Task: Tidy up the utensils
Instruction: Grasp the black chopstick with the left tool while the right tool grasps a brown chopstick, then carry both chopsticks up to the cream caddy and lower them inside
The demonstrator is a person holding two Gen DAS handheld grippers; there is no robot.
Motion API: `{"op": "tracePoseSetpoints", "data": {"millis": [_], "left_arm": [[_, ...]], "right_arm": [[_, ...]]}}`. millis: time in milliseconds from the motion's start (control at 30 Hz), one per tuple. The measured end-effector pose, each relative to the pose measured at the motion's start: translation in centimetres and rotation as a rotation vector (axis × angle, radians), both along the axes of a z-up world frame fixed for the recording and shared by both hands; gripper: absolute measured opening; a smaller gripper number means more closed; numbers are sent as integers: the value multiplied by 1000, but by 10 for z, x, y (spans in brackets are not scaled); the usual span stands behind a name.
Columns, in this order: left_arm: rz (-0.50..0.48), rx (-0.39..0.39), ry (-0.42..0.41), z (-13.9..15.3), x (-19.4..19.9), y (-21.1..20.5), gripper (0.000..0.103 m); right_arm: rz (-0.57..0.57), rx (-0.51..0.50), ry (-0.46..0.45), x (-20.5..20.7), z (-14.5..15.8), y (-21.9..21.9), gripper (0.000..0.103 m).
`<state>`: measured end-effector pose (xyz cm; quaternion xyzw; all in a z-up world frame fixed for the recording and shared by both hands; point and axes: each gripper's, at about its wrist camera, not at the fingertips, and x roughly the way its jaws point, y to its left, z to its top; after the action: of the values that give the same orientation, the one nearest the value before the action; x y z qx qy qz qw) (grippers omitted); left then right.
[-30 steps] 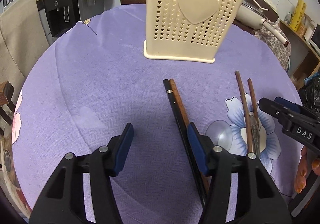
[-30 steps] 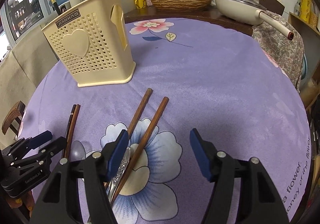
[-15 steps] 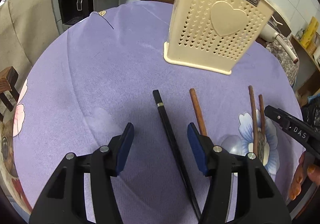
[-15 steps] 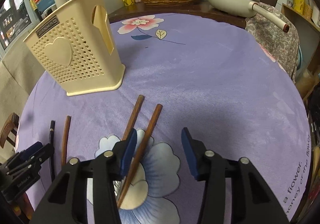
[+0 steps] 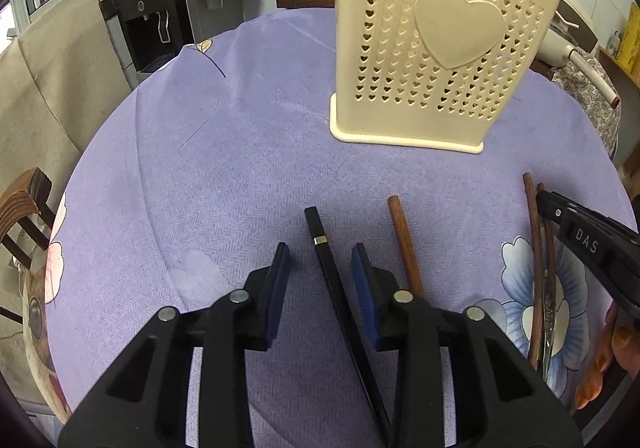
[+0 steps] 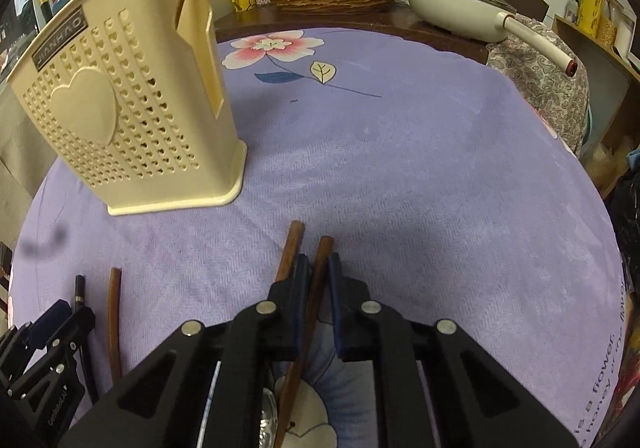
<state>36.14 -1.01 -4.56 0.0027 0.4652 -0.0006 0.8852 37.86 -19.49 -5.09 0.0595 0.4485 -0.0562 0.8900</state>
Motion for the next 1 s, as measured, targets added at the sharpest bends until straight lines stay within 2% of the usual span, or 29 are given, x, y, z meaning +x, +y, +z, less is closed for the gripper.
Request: {"op": "tracePoseSetpoints", "data": {"millis": [233,367,567,633,700,867,1000], "left_arm": [[-2,-13,4,1,6,4,13],[0,-39,7,1,12,5,11],[-9,-88,12,1,18,8,9],[-17,-138,24,2,20,11,8],[-22,-139,16,4,20,10,8],[-46,-163,-32,23,13,11,8],[-66,-221,-91,56,2,18,8]], "right_arm": [[8,72,-12,8,1,-16,9],[11,147,-20,17,5,-33,8],[25,190,-47,19,15,-41,8],[37,197,-54,18,18,-41,8],[50,212,-62,15,23,-42,8],[94,239,-101,5,45,-44,8],[133,255,-160,-6,76,-48,8]]}}
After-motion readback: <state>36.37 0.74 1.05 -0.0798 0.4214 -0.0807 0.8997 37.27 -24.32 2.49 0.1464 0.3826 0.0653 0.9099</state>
